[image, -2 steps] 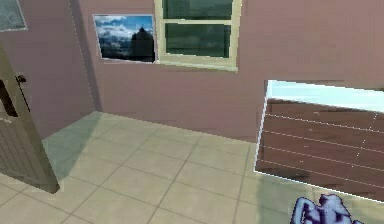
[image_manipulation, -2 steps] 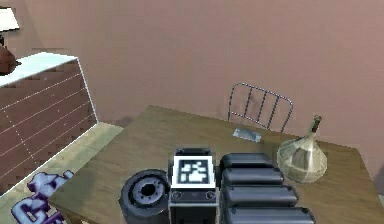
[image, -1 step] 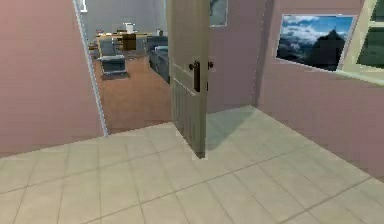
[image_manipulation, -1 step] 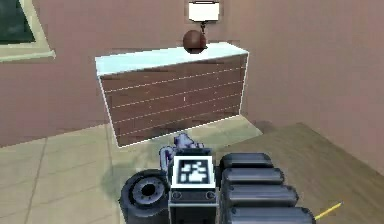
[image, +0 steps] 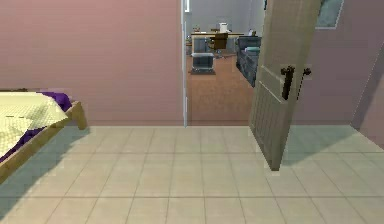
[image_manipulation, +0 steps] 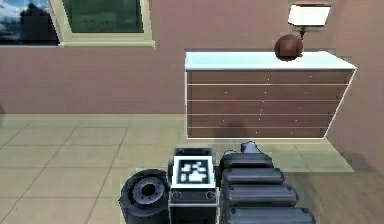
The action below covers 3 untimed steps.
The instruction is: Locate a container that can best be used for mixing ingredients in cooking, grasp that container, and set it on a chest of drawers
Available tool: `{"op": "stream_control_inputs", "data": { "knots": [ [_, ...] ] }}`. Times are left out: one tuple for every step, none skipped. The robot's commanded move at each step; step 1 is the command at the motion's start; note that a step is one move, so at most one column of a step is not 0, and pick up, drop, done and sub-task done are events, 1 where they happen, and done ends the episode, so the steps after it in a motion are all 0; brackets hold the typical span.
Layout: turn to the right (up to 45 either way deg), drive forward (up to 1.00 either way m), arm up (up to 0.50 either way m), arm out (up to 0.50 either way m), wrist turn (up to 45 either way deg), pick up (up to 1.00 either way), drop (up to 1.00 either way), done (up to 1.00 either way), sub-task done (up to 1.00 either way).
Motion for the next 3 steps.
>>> {"op": "stream_control_inputs", "data": {
  "knots": [
    [0.0, 0.3, 0.0, 0.0, 0.0, 0.0, 0.0, 0.0, 0.0],
    [45.0, 0.0, 0.0, 0.0, 0.0, 0.0, 0.0, 0.0, 0.0],
    [42.0, 0.0, 0.0, 0.0, 0.0, 0.0, 0.0, 0.0, 0.0]
  ]
}}
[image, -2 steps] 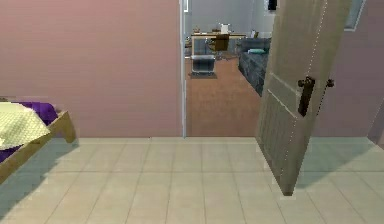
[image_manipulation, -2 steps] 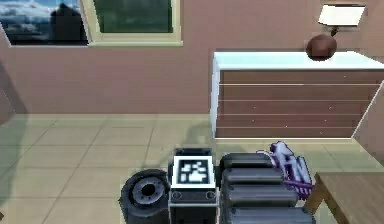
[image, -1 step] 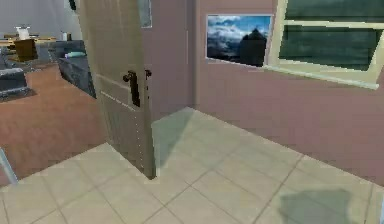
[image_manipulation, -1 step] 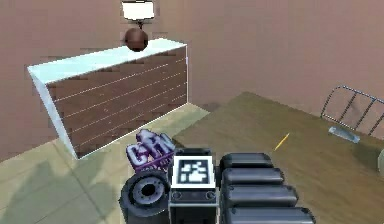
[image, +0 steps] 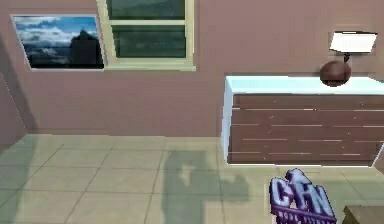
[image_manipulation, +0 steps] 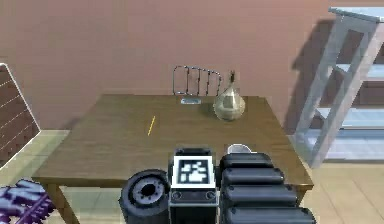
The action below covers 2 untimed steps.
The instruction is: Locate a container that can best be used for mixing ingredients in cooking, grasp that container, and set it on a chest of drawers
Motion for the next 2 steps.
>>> {"op": "stream_control_inputs", "data": {
  "knots": [
    [0.0, 0.85, 0.0, 0.0, 0.0, 0.0, 0.0, 0.0, 0.0],
    [39.0, 0.0, 0.0, 0.0, 0.0, 0.0, 0.0, 0.0, 0.0]
  ]
}}
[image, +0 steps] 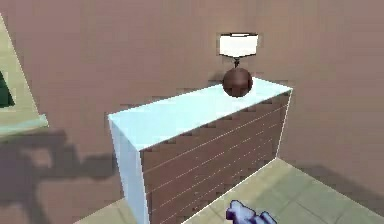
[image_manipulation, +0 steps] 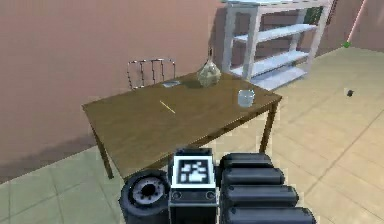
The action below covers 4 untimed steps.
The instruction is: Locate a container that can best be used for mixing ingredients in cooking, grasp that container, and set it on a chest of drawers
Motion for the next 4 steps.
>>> {"op": "stream_control_inputs", "data": {
  "knots": [
    [0.0, 0.45, 0.0, 0.0, 0.0, 0.0, 0.0, 0.0, 0.0],
    [-45.0, 0.0, 0.0, 0.0, 0.0, 0.0, 0.0, 0.0, 0.0],
    [-45.0, 0.0, 0.0, 0.0, 0.0, 0.0, 0.0, 0.0, 0.0],
    [-24.0, 0.0, 0.0, 0.0, 0.0, 0.0, 0.0, 0.0, 0.0]
  ]
}}
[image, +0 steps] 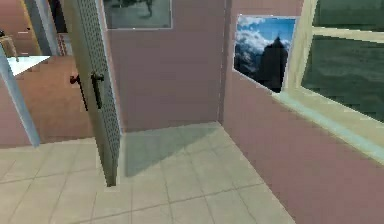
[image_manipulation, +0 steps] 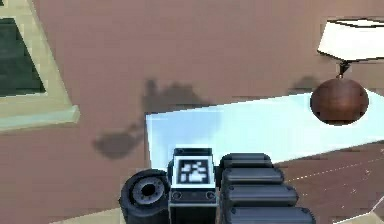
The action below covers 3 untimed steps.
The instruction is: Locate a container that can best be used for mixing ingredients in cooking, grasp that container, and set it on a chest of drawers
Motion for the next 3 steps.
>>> {"op": "stream_control_inputs", "data": {
  "knots": [
    [45.0, 0.0, 0.0, 0.0, 0.0, 0.0, 0.0, 0.0, 0.0],
    [45.0, 0.0, 0.0, 0.0, 0.0, 0.0, 0.0, 0.0, 0.0],
    [12.0, 0.0, 0.0, 0.0, 0.0, 0.0, 0.0, 0.0, 0.0]
  ]
}}
